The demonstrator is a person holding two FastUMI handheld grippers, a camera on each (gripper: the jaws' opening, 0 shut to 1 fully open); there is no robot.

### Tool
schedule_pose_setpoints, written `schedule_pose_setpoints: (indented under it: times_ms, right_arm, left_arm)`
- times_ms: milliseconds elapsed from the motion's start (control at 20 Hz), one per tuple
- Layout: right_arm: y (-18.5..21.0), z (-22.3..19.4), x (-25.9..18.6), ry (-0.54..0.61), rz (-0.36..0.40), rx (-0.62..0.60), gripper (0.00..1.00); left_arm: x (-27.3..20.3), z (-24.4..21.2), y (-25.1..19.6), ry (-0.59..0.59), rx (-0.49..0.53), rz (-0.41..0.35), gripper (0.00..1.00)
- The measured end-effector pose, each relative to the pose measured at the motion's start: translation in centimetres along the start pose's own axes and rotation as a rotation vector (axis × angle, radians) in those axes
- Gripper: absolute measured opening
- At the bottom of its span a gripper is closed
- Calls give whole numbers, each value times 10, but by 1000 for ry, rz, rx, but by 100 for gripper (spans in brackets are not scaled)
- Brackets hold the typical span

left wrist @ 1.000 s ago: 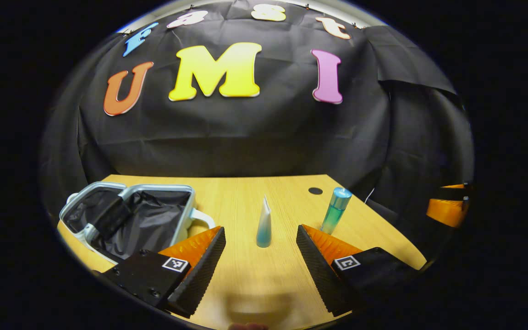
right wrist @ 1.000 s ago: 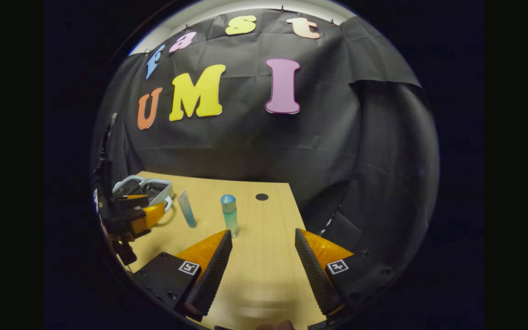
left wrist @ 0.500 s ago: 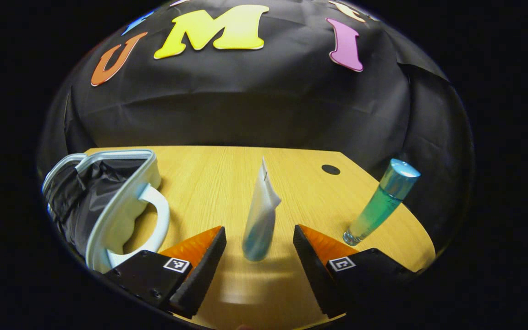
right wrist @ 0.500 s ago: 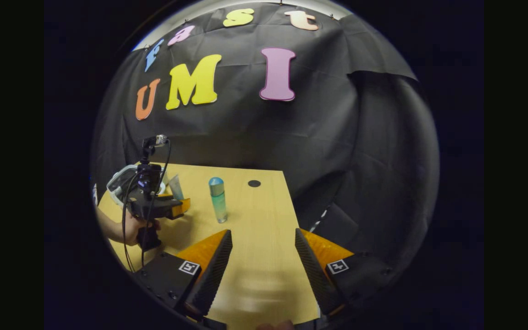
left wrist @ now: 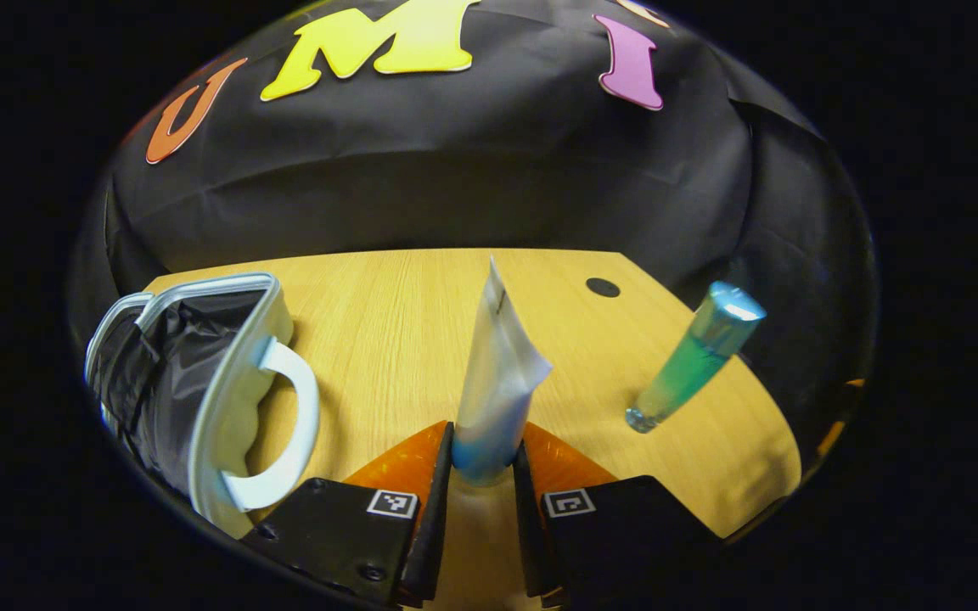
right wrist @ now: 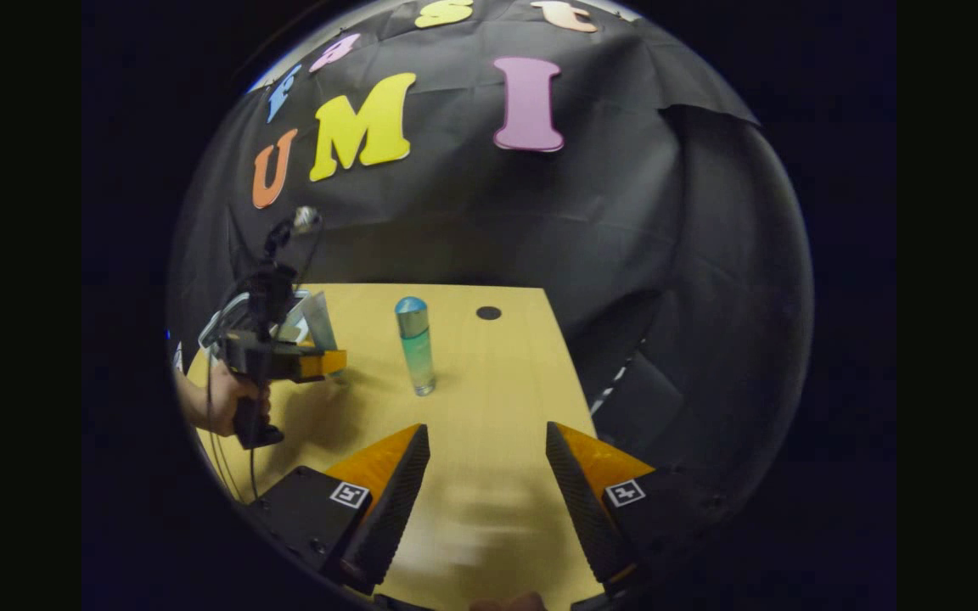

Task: First open the suitcase, pack the skin care products into it, and then close the suitcase.

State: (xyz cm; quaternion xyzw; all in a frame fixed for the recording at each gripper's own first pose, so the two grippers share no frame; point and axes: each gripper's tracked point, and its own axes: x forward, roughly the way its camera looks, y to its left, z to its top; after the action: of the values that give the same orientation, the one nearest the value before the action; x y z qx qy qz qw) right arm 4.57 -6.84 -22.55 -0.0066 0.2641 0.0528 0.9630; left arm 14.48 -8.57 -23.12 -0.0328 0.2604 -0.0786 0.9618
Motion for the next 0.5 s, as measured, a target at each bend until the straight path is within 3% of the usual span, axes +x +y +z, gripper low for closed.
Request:
schedule_pose_setpoints:
  times_ms: [50,100,150,500]
  right_arm:
    - [12,1,15,1,24,-1,82]
    - [22,1,31,3,41,-4,84]
    - [31,0,47,11,48,-8,83]
    - [67,9,138,29,62,-6,83]
  left_arm:
    - [-22,6,1,-3,0,-6,40]
    - [-46,10,4,0,-3,-5,47]
    - [-68,12,7,2,-11,-3,40]
    - [-164,-8,63,56,-140,124,40]
